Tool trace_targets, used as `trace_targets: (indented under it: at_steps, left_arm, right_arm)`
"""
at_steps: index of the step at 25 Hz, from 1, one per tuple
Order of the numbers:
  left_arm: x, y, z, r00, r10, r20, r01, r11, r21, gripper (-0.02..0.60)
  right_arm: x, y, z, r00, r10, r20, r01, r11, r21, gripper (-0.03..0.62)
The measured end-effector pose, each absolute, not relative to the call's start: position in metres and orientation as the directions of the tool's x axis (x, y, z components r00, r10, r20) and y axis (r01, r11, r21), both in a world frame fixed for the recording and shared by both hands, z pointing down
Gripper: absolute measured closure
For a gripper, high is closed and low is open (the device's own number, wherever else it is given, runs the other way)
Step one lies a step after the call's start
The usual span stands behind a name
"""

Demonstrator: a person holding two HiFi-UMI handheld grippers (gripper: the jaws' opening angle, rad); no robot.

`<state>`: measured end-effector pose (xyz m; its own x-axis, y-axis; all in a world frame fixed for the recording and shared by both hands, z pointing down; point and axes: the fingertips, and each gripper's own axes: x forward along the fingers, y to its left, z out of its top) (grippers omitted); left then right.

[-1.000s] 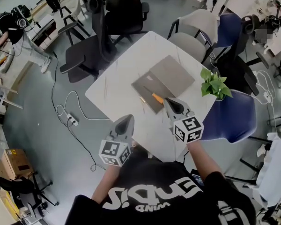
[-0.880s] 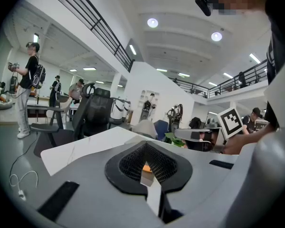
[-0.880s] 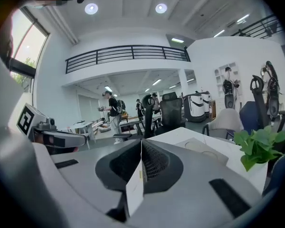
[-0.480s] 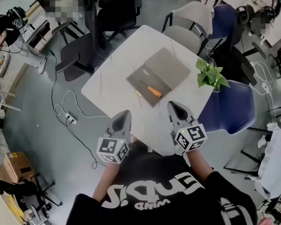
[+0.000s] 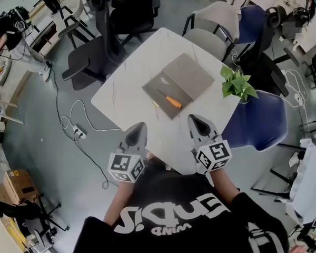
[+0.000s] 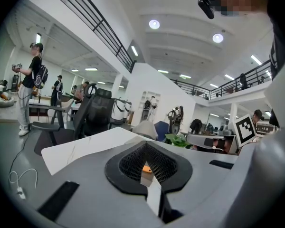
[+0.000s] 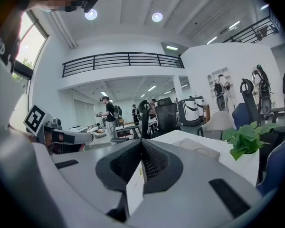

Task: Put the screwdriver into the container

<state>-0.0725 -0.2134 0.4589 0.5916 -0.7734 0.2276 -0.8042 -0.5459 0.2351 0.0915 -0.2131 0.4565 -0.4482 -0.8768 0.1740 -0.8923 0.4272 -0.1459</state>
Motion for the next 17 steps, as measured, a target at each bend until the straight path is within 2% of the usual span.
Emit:
trace_targets:
  at_steps: [17]
  left_arm:
    - [-0.0783, -0.2112, 0.4621, 0.587, -0.774, 0.236, -0.807, -0.535, 0.251, 0.568]
  right_arm:
    - [0.0888, -0.2115, 0.4610, -0.459, -0.866, 0.197, -0.887, 0.435, -0.152, 0.582]
